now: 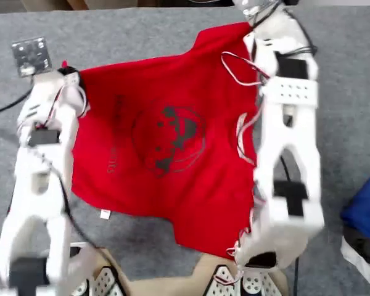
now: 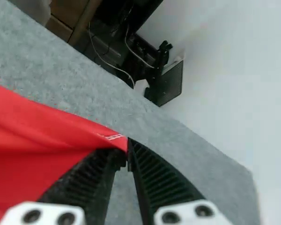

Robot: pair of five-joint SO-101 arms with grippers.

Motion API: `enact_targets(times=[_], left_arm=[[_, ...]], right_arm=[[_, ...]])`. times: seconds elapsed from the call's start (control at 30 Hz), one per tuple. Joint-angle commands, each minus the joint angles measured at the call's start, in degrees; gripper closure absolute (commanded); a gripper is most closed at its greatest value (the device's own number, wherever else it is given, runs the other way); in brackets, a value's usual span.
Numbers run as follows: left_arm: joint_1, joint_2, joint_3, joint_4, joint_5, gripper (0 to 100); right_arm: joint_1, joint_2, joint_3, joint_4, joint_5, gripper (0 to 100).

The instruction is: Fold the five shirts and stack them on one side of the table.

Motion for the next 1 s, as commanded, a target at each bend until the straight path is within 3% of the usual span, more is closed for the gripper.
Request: enact_targets(times=[0.0,0.27,0.5,0.67,0.83,0.97], left_arm=[[-0.7,19.6,-18.0,-0.7,0.4,98],[-0.8,46.1,-59.4,20.6,0.4,98],[-1.0,62.0,-87.1,31.6,0.6,98],[-0.8,70.5,-102.2,34.7,0.7,98],[-1.2,75.6,-110.8,35.6,5.4,98],[-1.1,76.3,-116.0,44.4,5.4,98]], right_arm=[[-1.0,10.4,-13.4,-5.0,-3.1,99.3],[-0.9,29.1,-43.6,-2.8,-6.9,99.3],[-1.2,40.0,-63.9,-0.8,-7.1,99.3],[-1.9,45.2,-72.4,-0.6,-6.9,99.3],[-1.9,46.3,-74.9,3.1,-7.1,99.3],[-2.0,44.4,-78.1,10.8,-7.2,99.3]])
